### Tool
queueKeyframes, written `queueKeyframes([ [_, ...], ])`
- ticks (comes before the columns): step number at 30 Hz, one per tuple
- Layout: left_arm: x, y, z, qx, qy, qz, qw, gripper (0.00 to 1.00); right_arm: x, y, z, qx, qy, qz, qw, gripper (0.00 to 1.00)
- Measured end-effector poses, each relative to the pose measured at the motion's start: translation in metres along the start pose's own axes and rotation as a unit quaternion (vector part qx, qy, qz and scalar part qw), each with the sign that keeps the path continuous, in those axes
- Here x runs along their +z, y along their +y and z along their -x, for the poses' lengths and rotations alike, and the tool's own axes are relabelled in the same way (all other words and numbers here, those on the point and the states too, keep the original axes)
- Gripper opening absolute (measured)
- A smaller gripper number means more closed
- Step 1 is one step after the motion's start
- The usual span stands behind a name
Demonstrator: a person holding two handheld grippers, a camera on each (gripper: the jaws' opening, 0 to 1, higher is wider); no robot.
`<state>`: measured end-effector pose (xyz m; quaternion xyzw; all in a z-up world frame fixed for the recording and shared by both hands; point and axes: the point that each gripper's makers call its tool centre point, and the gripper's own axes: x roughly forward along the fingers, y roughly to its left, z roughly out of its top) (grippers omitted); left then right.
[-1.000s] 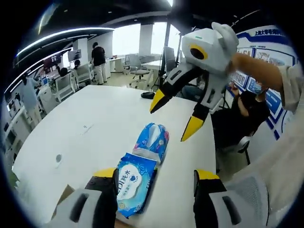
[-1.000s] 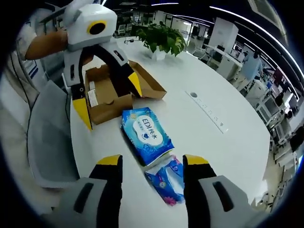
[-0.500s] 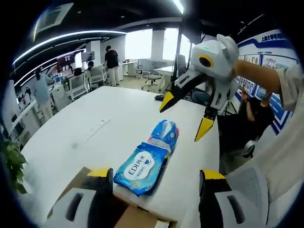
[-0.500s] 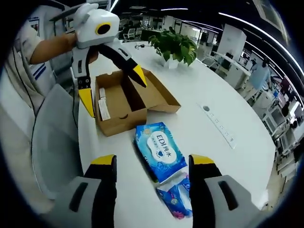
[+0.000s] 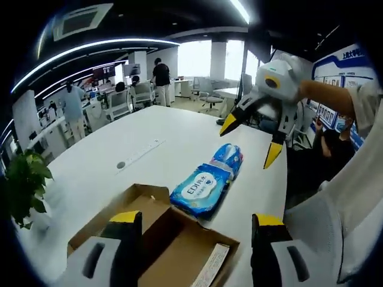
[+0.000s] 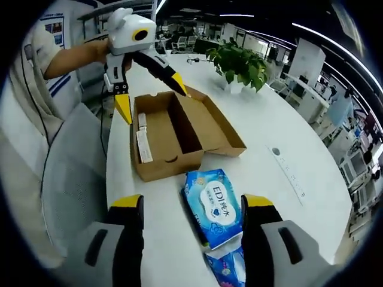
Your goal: Operate the shoe box by opening the lid, removing the specified soft item, and placing it in the target area until the item is outside and the box remains undamaged.
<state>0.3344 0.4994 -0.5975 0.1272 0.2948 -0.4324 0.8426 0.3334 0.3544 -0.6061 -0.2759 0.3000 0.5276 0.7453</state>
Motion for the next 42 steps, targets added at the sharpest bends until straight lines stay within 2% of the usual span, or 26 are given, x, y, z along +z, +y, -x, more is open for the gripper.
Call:
queueKeyframes([
  [10,-0.034,0.027,0.038,0.053,0.001,0.03,0.9982,0.75,0.016,0.014,-0.022,0.024,-0.001,0.022,0.9995,0.63],
  [22,-0.072,0.048,0.073,0.104,0.005,0.064,0.9926,0.71,0.027,0.033,-0.053,0.056,0.001,0.054,0.997,0.57],
  [31,-0.104,0.069,0.095,0.147,0.01,0.093,0.9847,0.67,0.037,0.049,-0.077,0.084,0.002,0.084,0.9929,0.53],
  [36,-0.127,0.077,0.106,0.166,0.019,0.111,0.9797,0.65,0.038,0.054,-0.091,0.098,0.01,0.098,0.9904,0.51],
  [42,-0.153,0.086,0.117,0.191,0.034,0.135,0.9717,0.57,0.038,0.058,-0.104,0.11,0.019,0.107,0.988,0.49],
])
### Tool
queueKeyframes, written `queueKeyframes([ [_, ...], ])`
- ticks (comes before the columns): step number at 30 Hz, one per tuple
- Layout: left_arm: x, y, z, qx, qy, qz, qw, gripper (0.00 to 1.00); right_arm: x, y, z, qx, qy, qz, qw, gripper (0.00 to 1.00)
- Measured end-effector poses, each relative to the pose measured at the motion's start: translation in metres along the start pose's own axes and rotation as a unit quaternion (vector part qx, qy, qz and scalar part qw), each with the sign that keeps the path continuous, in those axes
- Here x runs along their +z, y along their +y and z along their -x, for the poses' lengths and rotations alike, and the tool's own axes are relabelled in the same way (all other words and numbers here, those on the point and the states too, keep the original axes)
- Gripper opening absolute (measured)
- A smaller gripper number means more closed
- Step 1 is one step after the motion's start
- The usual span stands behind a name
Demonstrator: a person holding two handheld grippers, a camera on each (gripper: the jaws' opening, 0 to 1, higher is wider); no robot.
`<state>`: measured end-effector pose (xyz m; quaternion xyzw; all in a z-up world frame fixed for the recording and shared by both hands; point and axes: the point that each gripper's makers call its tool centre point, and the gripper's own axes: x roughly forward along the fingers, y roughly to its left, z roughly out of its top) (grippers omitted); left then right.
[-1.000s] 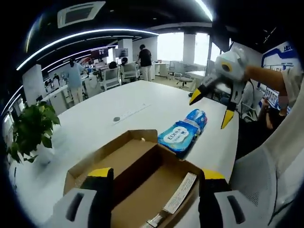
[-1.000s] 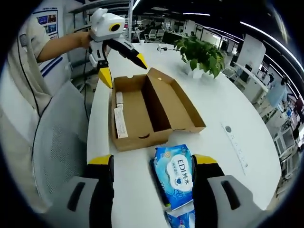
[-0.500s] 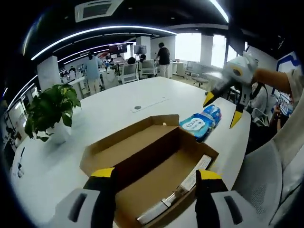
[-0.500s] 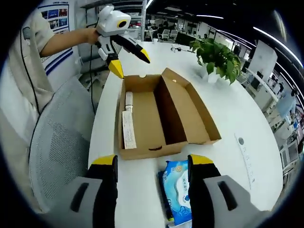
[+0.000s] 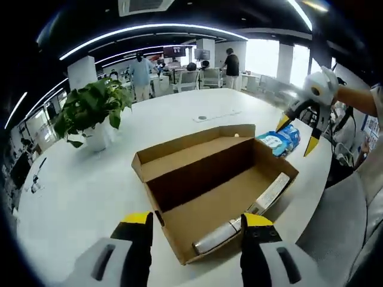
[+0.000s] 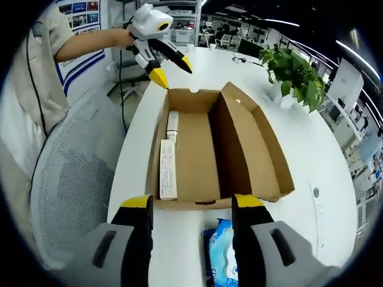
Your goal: Operate the shoe box by opening the lid, removing the specified soft item, and placing it in the target area until the item is outside and the box remains undamaged.
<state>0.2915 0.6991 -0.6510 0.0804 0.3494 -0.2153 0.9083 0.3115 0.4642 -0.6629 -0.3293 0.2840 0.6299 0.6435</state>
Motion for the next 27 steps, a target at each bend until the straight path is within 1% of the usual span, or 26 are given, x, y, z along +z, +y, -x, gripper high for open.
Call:
queueKeyframes([
  [3,-0.012,0.008,0.0,0.013,0.006,0.026,0.9996,0.49,0.0,0.001,-0.009,0.009,0.008,0.006,0.9999,0.48],
  [6,-0.022,0.013,-0.002,0.021,0.014,0.051,0.9984,0.4,0.0,0.002,-0.016,0.017,0.014,0.011,0.9997,0.47],
  [10,-0.032,0.017,-0.006,0.028,0.02,0.069,0.997,0.35,0.002,0.003,-0.025,0.027,0.02,0.015,0.9993,0.47],
  [13,-0.041,0.02,-0.008,0.036,0.032,0.08,0.9956,0.31,0.002,0.004,-0.032,0.035,0.027,0.019,0.9988,0.46],
  [16,-0.05,0.024,-0.01,0.041,0.04,0.101,0.9932,0.26,0.001,0.005,-0.039,0.043,0.034,0.02,0.9983,0.46],
  [18,-0.052,0.025,-0.011,0.042,0.04,0.116,0.9916,0.24,0.001,0.006,-0.042,0.047,0.038,0.023,0.9979,0.46],
  [20,-0.055,0.025,-0.013,0.041,0.042,0.128,0.99,0.19,0.001,0.006,-0.046,0.054,0.043,0.025,0.9973,0.45],
  [23,-0.06,0.027,-0.015,0.042,0.046,0.136,0.9888,0.14,-0.001,0.007,-0.053,0.062,0.05,0.028,0.9964,0.45],
  [27,-0.06,0.025,-0.016,0.036,0.044,0.149,0.9871,0.11,-0.001,0.009,-0.061,0.076,0.059,0.032,0.9948,0.41],
])
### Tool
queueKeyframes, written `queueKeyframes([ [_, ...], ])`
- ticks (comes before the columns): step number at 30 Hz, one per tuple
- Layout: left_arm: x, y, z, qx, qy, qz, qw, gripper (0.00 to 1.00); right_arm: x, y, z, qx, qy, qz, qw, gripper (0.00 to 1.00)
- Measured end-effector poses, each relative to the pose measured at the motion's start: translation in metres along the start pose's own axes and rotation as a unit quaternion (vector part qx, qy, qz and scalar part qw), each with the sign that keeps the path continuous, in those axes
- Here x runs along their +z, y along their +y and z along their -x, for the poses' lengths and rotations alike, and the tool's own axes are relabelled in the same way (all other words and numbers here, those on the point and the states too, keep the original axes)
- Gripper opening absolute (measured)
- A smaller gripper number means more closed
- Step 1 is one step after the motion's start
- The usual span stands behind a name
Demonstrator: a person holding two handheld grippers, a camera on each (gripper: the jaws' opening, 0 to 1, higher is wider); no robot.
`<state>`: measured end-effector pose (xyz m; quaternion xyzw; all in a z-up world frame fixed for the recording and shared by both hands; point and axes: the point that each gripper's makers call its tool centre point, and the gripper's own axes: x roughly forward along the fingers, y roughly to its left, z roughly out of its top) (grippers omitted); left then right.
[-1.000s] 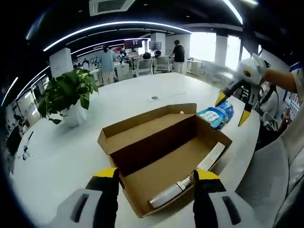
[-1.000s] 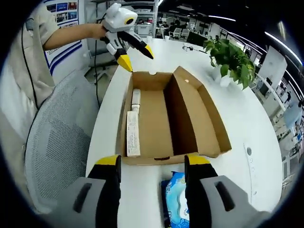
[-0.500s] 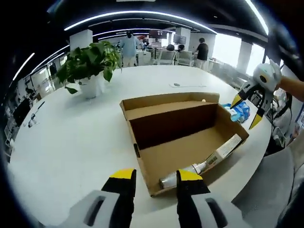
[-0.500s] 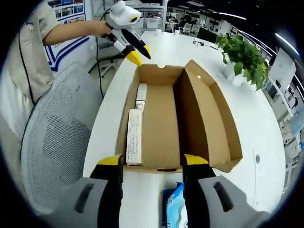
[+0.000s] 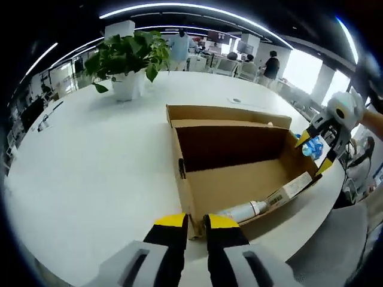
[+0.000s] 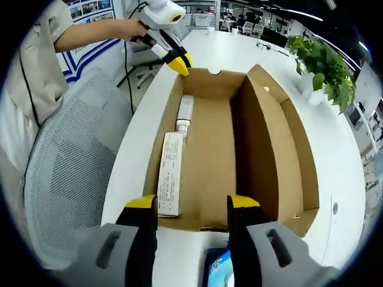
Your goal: Operate the shoe box by opening the lid, removing the specified soft item, and placing it in the target area until the item is outside and the box remains undamaged.
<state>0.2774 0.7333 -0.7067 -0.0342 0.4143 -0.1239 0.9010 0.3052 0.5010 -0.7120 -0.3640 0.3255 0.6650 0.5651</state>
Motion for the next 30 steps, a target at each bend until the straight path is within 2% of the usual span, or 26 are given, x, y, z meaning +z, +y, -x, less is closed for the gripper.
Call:
queueKeyframes([
  [7,-0.001,0.003,-0.001,0.002,0.002,0.014,0.9999,0.08,0.001,0.006,-0.012,0.036,0.011,-0.007,0.9993,0.41],
  [12,-0.001,0.004,-0.002,0.003,-0.001,0.021,0.9998,0.07,-0.001,0.01,-0.022,0.046,0.022,-0.008,0.9986,0.39],
  [16,-0.001,0.004,-0.002,0.006,-0.001,0.019,0.9998,0.07,-0.002,0.013,-0.03,0.047,0.03,-0.013,0.9984,0.34],
  [24,-0.002,0.004,-0.003,0.009,0.001,0.017,0.9998,0.07,-0.005,0.023,-0.034,0.054,0.04,-0.011,0.9977,0.17],
  [30,-0.002,0.004,-0.003,0.012,0.001,0.018,0.9998,0.07,-0.004,0.023,-0.034,0.045,0.042,-0.013,0.9981,0.16],
])
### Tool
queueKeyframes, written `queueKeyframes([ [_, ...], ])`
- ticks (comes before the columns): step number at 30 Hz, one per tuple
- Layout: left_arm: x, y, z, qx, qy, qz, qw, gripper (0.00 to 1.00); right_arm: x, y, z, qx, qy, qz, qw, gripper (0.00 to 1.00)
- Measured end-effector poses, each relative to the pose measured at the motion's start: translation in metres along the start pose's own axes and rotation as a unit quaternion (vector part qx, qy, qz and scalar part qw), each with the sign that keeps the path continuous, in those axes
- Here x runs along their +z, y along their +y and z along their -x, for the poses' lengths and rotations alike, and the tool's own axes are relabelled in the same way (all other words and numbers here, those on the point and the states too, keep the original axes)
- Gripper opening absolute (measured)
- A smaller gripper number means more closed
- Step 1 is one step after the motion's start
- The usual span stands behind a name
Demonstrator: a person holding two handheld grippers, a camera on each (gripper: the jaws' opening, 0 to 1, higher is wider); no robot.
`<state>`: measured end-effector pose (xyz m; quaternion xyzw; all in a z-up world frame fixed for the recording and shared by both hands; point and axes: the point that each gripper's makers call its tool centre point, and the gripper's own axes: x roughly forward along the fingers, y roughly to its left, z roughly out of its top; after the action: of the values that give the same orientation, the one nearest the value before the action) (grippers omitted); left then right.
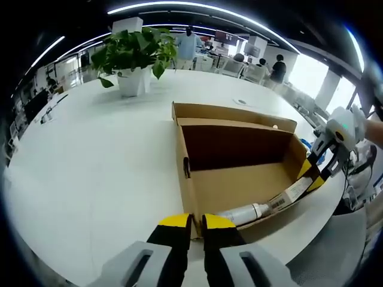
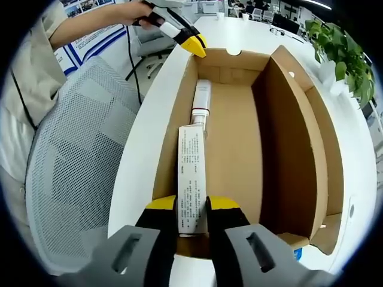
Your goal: Operate the shoe box by opening the lid, removing the specified soft item, and placing it in the target area until the item is outside and the box remains undamaged.
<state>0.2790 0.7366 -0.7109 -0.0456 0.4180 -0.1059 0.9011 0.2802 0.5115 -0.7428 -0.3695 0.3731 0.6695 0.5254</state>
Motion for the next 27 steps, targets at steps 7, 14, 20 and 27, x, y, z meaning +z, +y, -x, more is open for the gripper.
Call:
queueKeyframes([
  [7,0.0,0.0,0.0,0.009,-0.002,0.006,0.9999,0.06,0.005,0.0,0.003,-0.01,-0.005,0.002,0.9999,0.15],
  [14,0.0,0.001,0.0,0.016,-0.003,0.016,0.9997,0.05,0.011,-0.003,0.01,-0.023,-0.012,0.009,0.9996,0.15],
  [20,0.0,0.002,0.0,0.024,-0.004,0.026,0.9994,0.04,0.021,-0.005,0.021,-0.04,-0.026,0.022,0.9986,0.15],
  [27,0.0,0.004,0.001,0.037,-0.005,0.026,0.999,0.03,0.028,-0.008,0.036,-0.058,-0.037,0.03,0.9971,0.15],
])
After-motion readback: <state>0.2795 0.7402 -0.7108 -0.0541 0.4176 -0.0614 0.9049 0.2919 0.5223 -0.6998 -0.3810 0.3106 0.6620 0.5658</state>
